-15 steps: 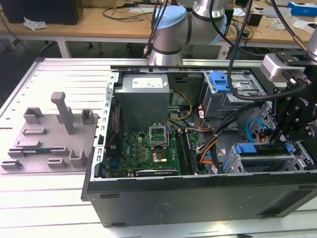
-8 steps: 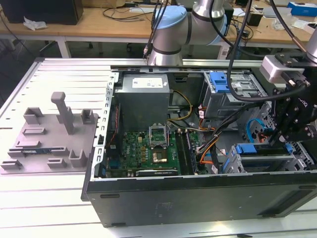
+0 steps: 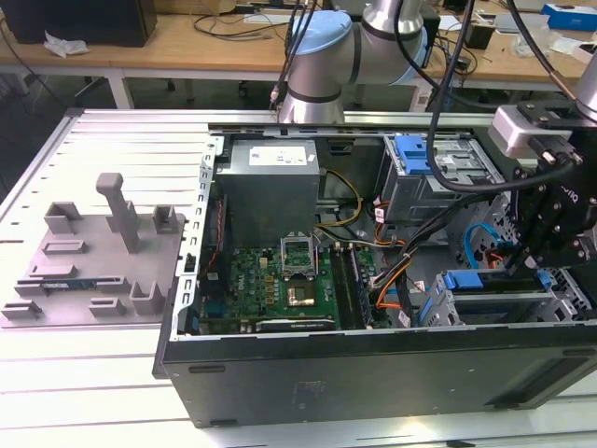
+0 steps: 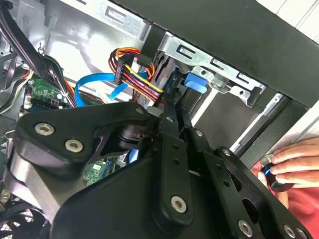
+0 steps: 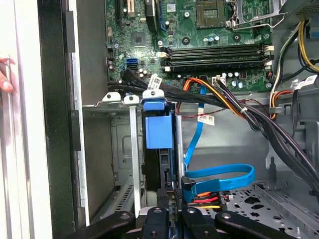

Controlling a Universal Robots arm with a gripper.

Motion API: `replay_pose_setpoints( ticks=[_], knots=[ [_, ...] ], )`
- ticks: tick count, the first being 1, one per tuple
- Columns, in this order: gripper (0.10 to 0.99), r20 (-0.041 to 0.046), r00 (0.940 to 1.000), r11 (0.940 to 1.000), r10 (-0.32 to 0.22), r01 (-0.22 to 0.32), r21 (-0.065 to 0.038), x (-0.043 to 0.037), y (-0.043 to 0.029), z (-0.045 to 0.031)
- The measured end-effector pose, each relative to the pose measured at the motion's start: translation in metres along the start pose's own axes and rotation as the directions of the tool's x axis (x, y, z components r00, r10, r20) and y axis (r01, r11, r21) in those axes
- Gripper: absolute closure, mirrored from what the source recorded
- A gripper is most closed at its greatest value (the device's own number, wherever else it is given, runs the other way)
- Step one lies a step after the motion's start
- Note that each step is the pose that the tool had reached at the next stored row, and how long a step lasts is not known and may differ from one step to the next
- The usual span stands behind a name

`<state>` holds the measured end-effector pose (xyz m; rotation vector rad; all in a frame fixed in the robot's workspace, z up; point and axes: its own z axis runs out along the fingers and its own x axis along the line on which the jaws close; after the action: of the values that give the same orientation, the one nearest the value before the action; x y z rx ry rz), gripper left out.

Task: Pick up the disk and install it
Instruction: 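Insert the first disk wire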

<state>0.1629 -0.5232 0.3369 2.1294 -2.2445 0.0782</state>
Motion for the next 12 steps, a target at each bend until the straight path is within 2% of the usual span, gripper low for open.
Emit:
replay_pose_setpoints(
  ticks=[1, 7, 12],
  knots=[
    [0.847, 0.0007, 1.0000, 1.0000, 0.000, 0.000, 0.000, 0.0001, 0.0001, -0.0015],
    [0.847, 0.0000, 1.0000, 1.0000, 0.000, 0.000, 0.000, 0.0013, 0.0000, -0.0193],
    [0.847, 0.0000, 1.0000, 1.0000, 0.000, 0.000, 0.000, 0.0026, -0.0001, -0.0379]
  ],
)
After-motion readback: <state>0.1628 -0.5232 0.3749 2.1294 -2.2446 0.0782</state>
